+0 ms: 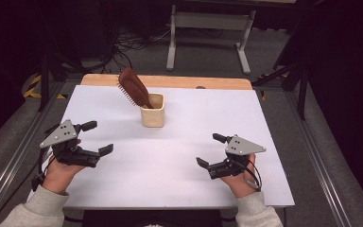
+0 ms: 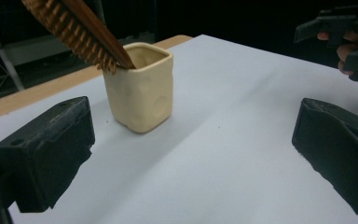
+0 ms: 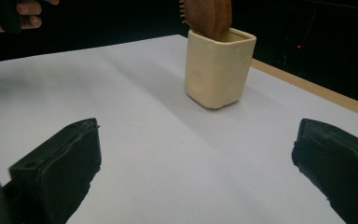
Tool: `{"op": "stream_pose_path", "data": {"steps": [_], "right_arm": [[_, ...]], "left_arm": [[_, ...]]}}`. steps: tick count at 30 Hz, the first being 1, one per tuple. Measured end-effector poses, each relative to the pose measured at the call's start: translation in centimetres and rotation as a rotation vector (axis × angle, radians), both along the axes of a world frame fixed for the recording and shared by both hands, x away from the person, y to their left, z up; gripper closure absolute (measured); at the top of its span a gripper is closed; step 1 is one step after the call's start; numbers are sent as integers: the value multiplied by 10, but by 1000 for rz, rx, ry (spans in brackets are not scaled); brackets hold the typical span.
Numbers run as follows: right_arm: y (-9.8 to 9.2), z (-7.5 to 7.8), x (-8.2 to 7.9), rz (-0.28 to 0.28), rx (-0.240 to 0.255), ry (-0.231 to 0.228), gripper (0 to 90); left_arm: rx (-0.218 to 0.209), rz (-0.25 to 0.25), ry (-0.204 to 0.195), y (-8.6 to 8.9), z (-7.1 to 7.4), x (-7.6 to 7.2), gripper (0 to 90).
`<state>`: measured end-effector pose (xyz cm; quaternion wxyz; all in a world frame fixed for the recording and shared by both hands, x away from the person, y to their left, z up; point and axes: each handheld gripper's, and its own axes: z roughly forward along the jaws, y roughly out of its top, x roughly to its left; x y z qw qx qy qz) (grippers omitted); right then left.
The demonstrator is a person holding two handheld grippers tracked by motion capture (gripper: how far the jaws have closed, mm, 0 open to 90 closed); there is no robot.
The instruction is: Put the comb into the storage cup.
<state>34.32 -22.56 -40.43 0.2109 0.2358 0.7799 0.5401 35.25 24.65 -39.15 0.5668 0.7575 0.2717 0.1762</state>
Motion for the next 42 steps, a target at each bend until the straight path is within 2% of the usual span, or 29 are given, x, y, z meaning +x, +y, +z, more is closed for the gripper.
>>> {"op": "stream_pose_path", "data": {"steps": [2, 6, 13, 15, 21, 23, 26, 29, 30, 31, 32, 36, 42], "right_arm": [[0, -1, 0, -2, -3, 1, 14], [1, -3, 1, -5, -9, 6, 13], [0, -6, 0, -5, -8, 9, 13], [-1, -7, -1, -5, -9, 12, 13], [-3, -12, -1, -9, -7, 17, 13], [-3, -14, -1, -11, -6, 25, 13], [-2, -17, -2, -13, -9, 33, 12], [-2, -21, -2, -12, 0, 48, 9], [-2, -22, -3, -19, -3, 48, 8], [-2, -23, -3, -21, -3, 49, 8], [-2, -24, -3, -22, 2, 50, 8], [-3, -28, -3, -29, 5, 54, 8], [-2, -31, -2, -37, 2, 55, 8]], "left_arm": [[-13, 3, 8, 2, -7, -1, 2], [-12, 11, 18, 6, -18, -2, 2], [5, 20, 26, 8, -43, -5, 3], [10, 21, 29, 8, -46, -5, 3], [-14, 31, 58, 8, -69, -9, 3], [-12, 30, 81, 8, -76, -10, 4], [4, 34, 88, 7, -83, -9, 4], [9, 46, 100, 5, -85, -8, 3], [-8, 52, 86, 5, -84, -9, 4], [-8, 52, 86, 5, -84, -9, 2], [-29, 56, 91, 6, -83, -11, 2], [-16, 73, 90, 6, -83, -11, 2], [27, 90, 34, 3, -82, -13, 4]]}}
